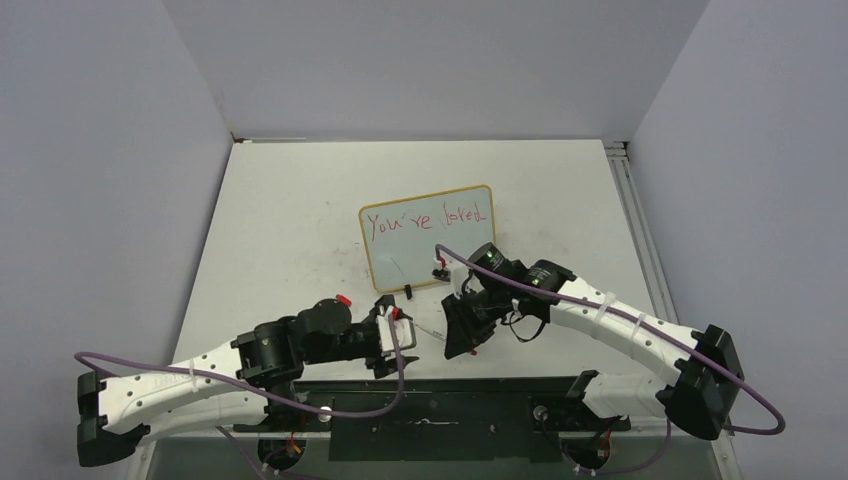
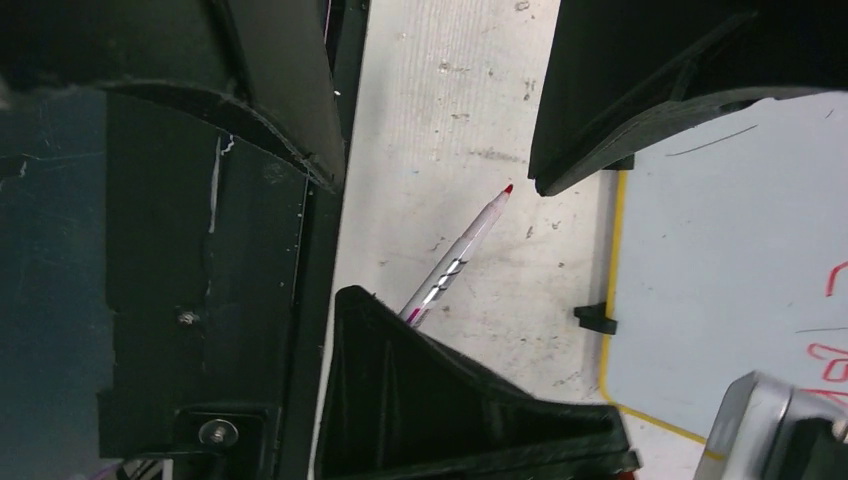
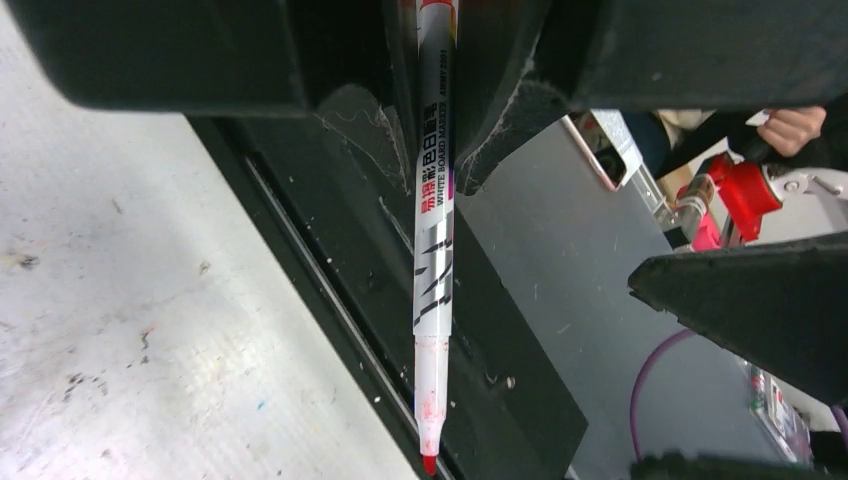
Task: Write a sentence on the whiteboard
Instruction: Pass from the right arm to the left, then pass from the left arm to the right
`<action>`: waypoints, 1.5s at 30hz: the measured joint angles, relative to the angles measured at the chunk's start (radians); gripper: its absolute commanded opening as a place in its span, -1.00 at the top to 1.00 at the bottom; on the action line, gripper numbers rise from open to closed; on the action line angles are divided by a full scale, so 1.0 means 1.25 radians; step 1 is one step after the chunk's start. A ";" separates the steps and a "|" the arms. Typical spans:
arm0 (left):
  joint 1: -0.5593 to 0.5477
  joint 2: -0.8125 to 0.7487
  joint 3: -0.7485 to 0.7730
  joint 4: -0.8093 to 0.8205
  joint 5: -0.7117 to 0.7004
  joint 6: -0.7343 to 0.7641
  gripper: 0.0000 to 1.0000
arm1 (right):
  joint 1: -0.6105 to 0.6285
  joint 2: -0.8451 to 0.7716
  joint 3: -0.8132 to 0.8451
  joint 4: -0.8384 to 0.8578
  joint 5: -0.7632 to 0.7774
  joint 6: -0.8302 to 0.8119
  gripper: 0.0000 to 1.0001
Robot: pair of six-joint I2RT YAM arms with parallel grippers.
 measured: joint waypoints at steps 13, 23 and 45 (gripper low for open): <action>-0.104 0.066 0.000 -0.011 -0.068 0.027 -0.20 | 0.027 0.037 0.008 -0.024 -0.065 -0.013 0.89; -0.143 0.128 0.001 -0.008 -0.111 0.036 0.16 | 0.082 0.038 0.040 -0.024 -0.079 -0.010 0.89; -0.147 0.154 0.015 -0.010 -0.099 -0.001 1.00 | 0.093 -0.173 -0.019 0.099 0.099 0.095 -0.42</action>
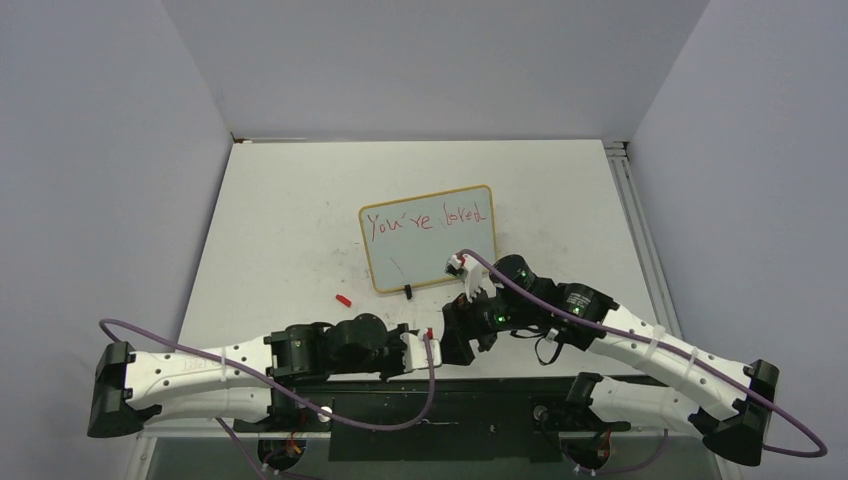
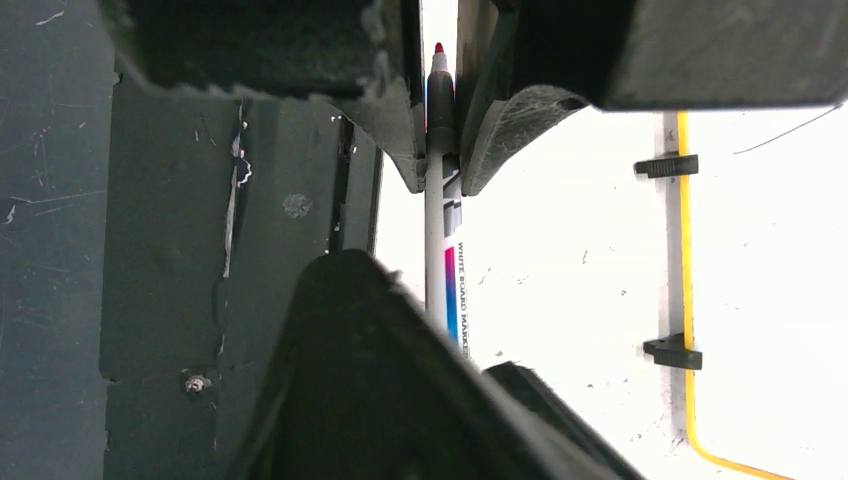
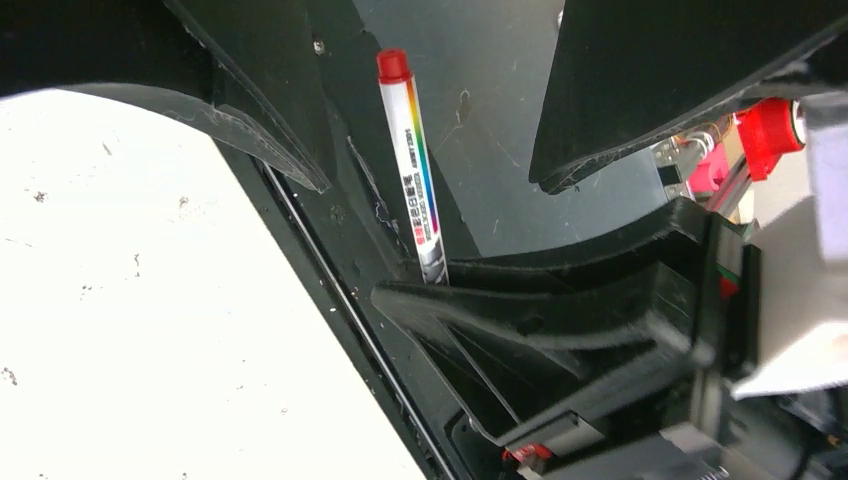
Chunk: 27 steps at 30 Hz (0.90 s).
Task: Write a sentence on the whiteboard
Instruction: Pass from the left arm to the right
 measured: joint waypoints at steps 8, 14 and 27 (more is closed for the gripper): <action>0.042 -0.011 0.001 0.004 0.053 -0.009 1.00 | 0.001 -0.025 -0.085 0.095 0.015 0.070 -0.14; 0.042 -0.011 0.001 0.003 0.067 -0.009 1.00 | 0.001 -0.025 -0.087 0.137 0.020 0.088 0.00; 0.061 -0.011 0.005 0.003 0.078 -0.015 1.00 | 0.012 -0.025 -0.107 0.178 0.020 0.113 0.31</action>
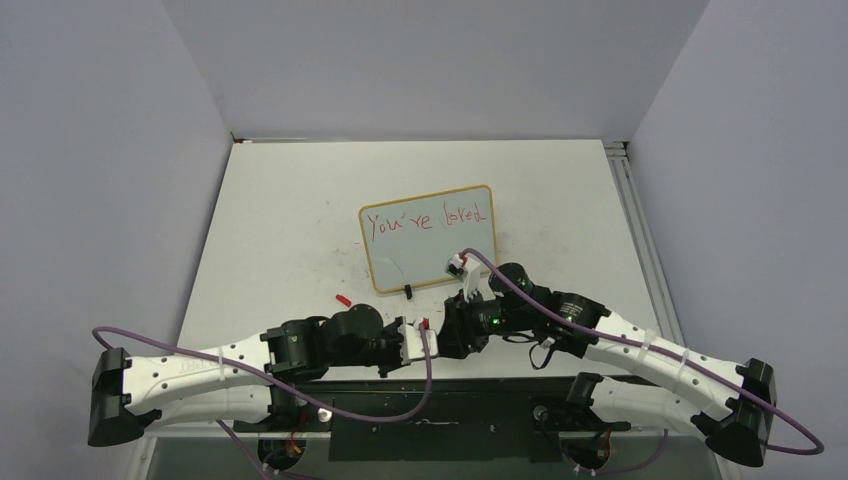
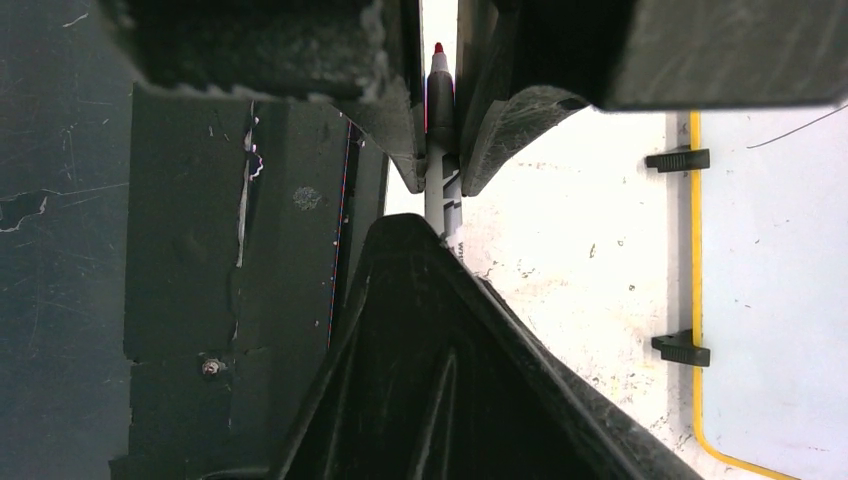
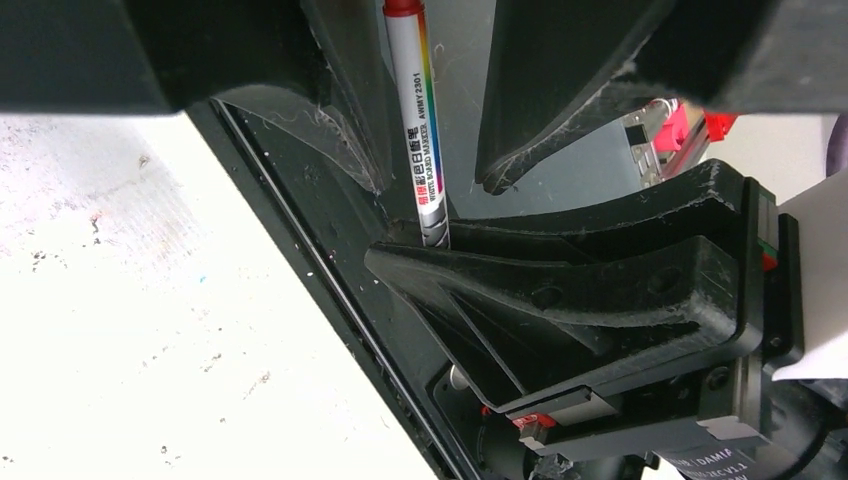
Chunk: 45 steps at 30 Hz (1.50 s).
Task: Write a sentence on the whiteboard
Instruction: Pass from the left arm to the right, then write a sentence on the whiteboard.
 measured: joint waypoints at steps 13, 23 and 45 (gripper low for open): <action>0.023 0.000 0.006 0.001 0.012 -0.013 -0.27 | 0.009 -0.024 -0.006 0.000 0.055 0.002 0.89; 0.206 -0.058 0.015 0.002 0.020 -0.072 -0.64 | 0.009 -0.116 0.014 -0.092 0.318 -0.031 0.89; 0.990 -0.036 0.027 0.172 0.349 -0.379 -0.68 | 0.009 -0.194 -0.111 0.096 0.578 -0.059 0.89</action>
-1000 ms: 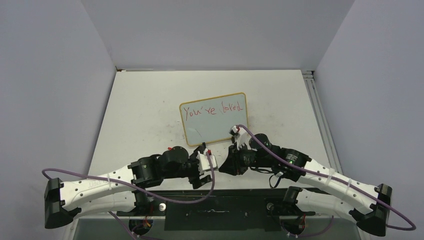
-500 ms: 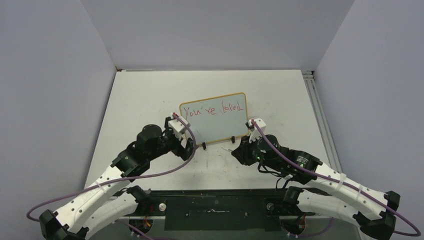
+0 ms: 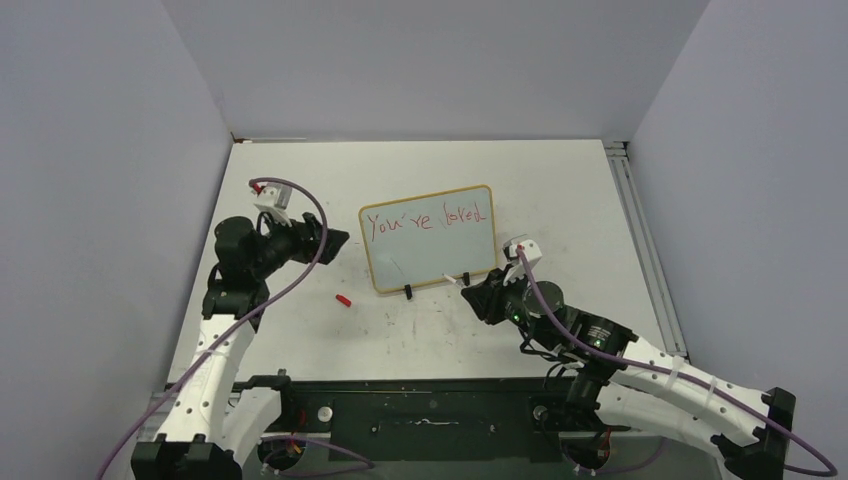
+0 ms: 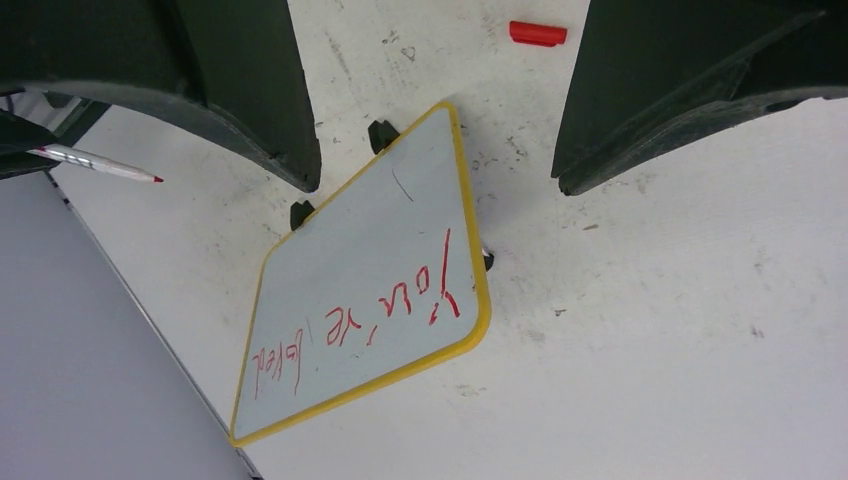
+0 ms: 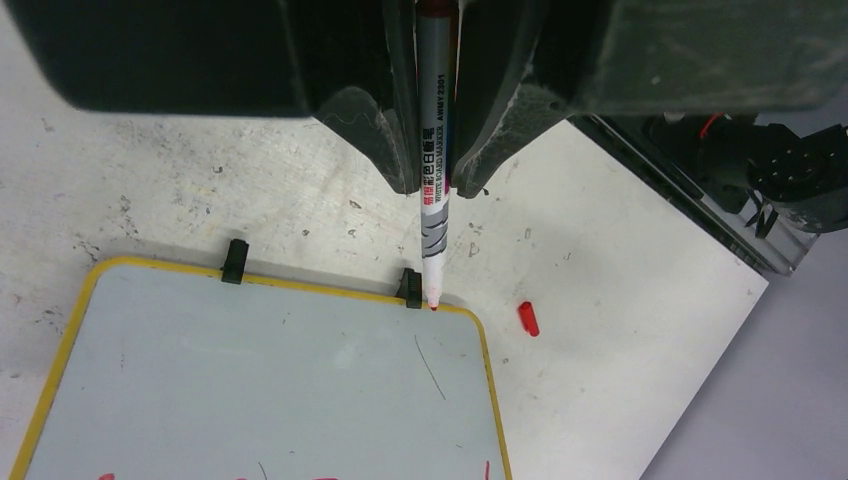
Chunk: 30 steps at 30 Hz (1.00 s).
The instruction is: Write a sentence on the whiteboard
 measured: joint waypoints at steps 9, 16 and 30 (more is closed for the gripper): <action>0.080 0.147 0.000 0.042 0.138 -0.056 -0.63 | 0.016 0.127 -0.049 0.205 0.002 -0.035 0.89; 0.061 0.206 0.000 0.083 0.177 -0.084 -0.50 | 0.032 0.226 -0.053 0.326 0.009 -0.067 0.89; -0.029 0.396 0.045 0.089 0.164 -0.118 -0.16 | -0.028 0.468 -0.052 0.516 -0.062 -0.110 0.89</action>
